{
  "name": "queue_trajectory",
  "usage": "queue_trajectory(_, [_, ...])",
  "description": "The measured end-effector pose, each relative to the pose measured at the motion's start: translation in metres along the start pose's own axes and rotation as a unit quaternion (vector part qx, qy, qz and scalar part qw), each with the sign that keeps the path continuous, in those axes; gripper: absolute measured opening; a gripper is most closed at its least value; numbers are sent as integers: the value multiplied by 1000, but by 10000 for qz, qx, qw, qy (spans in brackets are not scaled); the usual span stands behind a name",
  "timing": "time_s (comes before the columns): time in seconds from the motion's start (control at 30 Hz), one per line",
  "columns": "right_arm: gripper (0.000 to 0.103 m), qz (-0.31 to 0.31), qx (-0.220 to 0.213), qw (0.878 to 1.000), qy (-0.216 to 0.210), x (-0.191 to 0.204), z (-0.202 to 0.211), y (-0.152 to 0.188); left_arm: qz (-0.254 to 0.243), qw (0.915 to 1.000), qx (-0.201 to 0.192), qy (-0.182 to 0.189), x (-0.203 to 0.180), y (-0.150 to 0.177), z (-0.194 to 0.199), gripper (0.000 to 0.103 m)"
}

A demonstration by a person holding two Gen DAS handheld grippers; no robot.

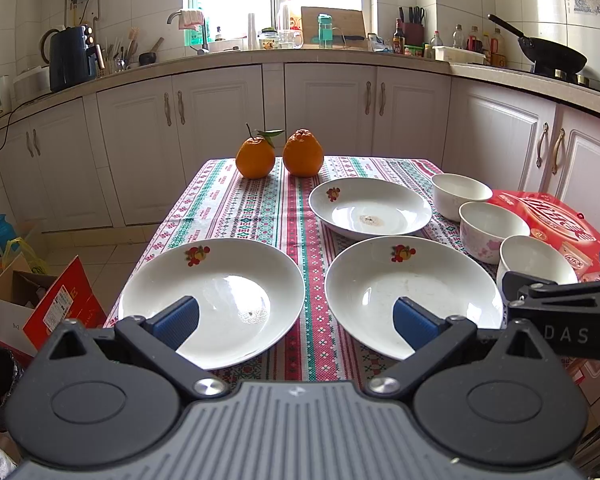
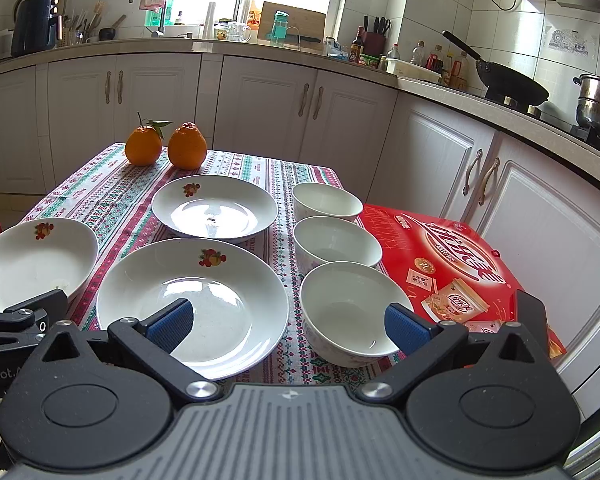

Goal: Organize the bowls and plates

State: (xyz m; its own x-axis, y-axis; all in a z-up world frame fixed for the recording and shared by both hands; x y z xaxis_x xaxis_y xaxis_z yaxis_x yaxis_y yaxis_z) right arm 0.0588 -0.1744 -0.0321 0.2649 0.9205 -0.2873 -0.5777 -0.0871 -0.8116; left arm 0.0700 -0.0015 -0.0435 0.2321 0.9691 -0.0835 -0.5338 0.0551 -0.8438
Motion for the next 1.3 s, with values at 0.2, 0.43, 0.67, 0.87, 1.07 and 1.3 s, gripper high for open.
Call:
queue_trajectory(0.2, [103, 1, -1, 10000, 0, 0, 0, 0, -2, 10000, 4, -2, 0, 0, 0, 102])
queue_trajectory(0.43, [103, -2, -4, 10000, -2, 0, 0, 0, -2, 10000, 2, -1, 0, 0, 0, 102])
queue_trajectory(0.67, [103, 6, -8, 10000, 2, 0, 0, 0, -8, 10000, -2, -7, 0, 0, -1, 102])
queue_trajectory(0.87, [103, 34, -36, 10000, 1, 2, 1, -3, -6, 10000, -10, -19, 0, 0, -1, 102])
queue_trajectory(1.07, [103, 70, -45, 10000, -22, 5, 0, -4, 9, 10000, -11, -17, 2, -1, 0, 102])
queue_trajectory(1.3, [103, 149, -61, 9994, -293, 13, -4, -10, 6, 9998, -60, 168, 8, -7, 1, 102])
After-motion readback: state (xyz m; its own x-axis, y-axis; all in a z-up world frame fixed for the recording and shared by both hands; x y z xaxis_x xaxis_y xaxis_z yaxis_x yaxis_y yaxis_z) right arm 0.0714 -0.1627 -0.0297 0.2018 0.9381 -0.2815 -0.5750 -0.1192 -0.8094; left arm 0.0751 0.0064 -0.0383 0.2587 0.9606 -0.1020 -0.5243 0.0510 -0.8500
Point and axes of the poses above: each gripper's, at about its wrist camera, not at the fingertips, and z roughly against the way its jaws point, x to its left, y to its underside, the point moved 9 cm from there along -z, roughly the way its jaws point, and after that the axes turned 12 degrees about y, right-handed, at the moved point
